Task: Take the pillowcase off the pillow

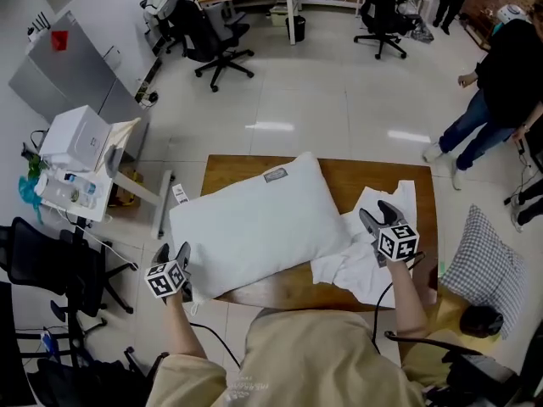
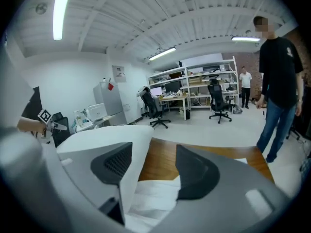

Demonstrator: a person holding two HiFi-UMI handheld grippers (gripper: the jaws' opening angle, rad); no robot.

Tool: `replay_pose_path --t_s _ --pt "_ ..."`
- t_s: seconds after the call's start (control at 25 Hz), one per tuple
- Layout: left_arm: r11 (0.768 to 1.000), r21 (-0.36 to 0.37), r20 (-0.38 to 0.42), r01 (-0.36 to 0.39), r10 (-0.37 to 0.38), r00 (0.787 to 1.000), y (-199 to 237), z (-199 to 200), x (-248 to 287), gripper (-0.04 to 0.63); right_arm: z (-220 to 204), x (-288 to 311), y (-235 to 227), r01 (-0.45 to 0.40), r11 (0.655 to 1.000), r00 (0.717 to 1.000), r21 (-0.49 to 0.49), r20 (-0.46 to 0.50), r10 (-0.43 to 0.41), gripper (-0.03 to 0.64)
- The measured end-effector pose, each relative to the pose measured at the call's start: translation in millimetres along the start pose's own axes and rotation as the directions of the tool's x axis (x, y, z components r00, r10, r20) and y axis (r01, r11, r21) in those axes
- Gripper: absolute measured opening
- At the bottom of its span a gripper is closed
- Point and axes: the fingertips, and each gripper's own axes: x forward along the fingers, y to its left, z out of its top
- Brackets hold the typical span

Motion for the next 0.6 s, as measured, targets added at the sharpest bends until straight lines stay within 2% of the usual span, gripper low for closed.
replay_pose_path --t_s 0.04,0.12,0.2,0.32,0.48,0.56,0.6 --pt "1.0 0.025 0.031 0.005 -0.006 0.999 -11 10 -2 0.321 6 3 12 -0.014 1.0 1.0 -0.015 0.018 0.014 0.281" --pt "0.995 0.088 0.109 0.037 -0.046 0.993 -44 34 -5 0.336 20 7 36 -0.039 0.998 0.997 -0.046 0.063 0.042 0.284" --pt "0.986 0.141 0.196 0.084 -0.111 0.974 -86 59 -7 0.348 36 9 60 -0.06 0.995 0.99 -0.074 0.125 0.069 0.295" --pt "0.967 0.201 0.31 0.156 -0.214 0.926 -155 93 -10 0.35 65 5 93 -0.07 0.99 0.968 -0.121 0.233 0.097 0.344" --pt "0.923 0.294 0.403 0.248 -0.355 0.843 -252 124 -21 0.372 103 -14 118 -0.021 0.989 0.924 -0.149 0.374 0.076 0.445" --pt "0.904 0.345 0.439 0.253 -0.394 0.808 -290 135 -31 0.406 117 -27 122 0.028 0.986 0.906 -0.165 0.421 0.044 0.498" --pt "0.898 0.366 0.459 0.243 -0.401 0.793 -304 142 -36 0.422 123 -35 123 0.056 0.984 0.899 -0.171 0.438 0.025 0.5"
